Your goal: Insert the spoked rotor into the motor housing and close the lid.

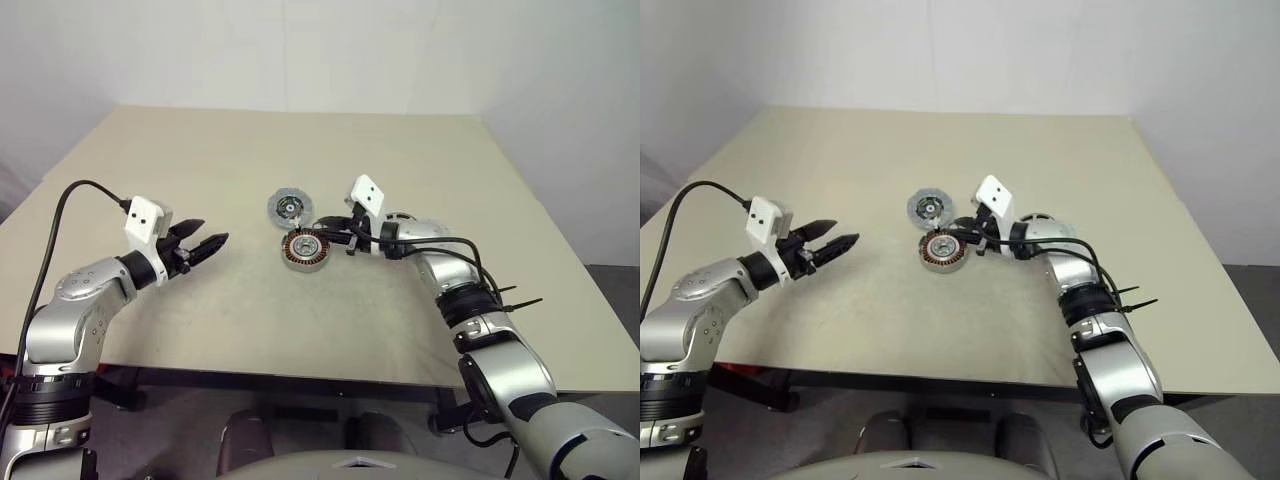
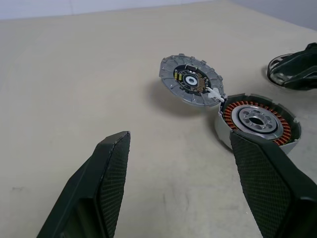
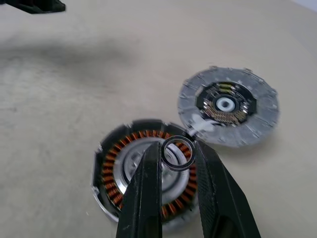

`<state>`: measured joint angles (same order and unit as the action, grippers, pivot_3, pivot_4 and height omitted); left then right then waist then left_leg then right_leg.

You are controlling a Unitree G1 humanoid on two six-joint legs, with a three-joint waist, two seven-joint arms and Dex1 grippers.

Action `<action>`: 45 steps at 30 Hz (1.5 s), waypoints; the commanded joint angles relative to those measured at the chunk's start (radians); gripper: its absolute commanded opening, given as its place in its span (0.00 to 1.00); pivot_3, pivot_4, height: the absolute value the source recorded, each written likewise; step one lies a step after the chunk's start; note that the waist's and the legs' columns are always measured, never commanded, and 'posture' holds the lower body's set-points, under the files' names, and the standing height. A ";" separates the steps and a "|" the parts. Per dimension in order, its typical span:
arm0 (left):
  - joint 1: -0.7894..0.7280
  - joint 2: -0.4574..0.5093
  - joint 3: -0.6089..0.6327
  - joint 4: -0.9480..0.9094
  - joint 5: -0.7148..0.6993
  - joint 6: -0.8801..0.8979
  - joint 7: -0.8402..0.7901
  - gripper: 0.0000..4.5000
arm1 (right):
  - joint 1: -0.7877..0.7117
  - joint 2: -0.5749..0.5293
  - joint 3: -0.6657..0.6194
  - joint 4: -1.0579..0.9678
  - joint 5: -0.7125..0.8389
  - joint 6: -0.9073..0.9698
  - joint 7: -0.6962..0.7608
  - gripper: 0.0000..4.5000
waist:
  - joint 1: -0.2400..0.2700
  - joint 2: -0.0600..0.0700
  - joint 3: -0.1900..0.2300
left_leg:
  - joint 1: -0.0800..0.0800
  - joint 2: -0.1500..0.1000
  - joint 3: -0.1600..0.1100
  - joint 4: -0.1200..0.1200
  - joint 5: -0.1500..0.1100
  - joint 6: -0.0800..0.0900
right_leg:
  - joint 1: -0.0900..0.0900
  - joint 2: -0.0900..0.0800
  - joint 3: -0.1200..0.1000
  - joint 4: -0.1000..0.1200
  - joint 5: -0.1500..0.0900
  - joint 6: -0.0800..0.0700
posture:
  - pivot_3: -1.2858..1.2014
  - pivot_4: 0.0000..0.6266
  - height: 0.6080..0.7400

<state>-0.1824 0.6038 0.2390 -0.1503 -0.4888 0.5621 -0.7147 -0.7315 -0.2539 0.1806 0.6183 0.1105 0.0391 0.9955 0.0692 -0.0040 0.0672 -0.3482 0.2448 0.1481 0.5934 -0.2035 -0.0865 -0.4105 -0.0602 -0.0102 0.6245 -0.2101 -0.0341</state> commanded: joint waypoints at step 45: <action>0.009 0.025 0.040 -0.051 -0.002 -0.027 0.032 0.75 | -0.004 0.089 0.018 0.133 -0.080 -0.051 -0.091 0.15 | 0.000 0.000 0.000 | 0.002 0.000 0.000 0.000 0.000 0.000 | 0.000 0.000 0.000 0.002 0.000 0.000 | 0.52 0.00 1.00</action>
<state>-0.1695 0.6128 0.2515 -0.1618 -0.4879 0.5530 -0.6868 -0.7147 -0.1649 0.2005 0.7501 0.0367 -0.0144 0.9075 0.0687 -0.0040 0.0672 -0.3464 0.2449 0.1479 0.5935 -0.2033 -0.0868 -0.4102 -0.0601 -0.0101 0.6262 -0.2100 -0.0341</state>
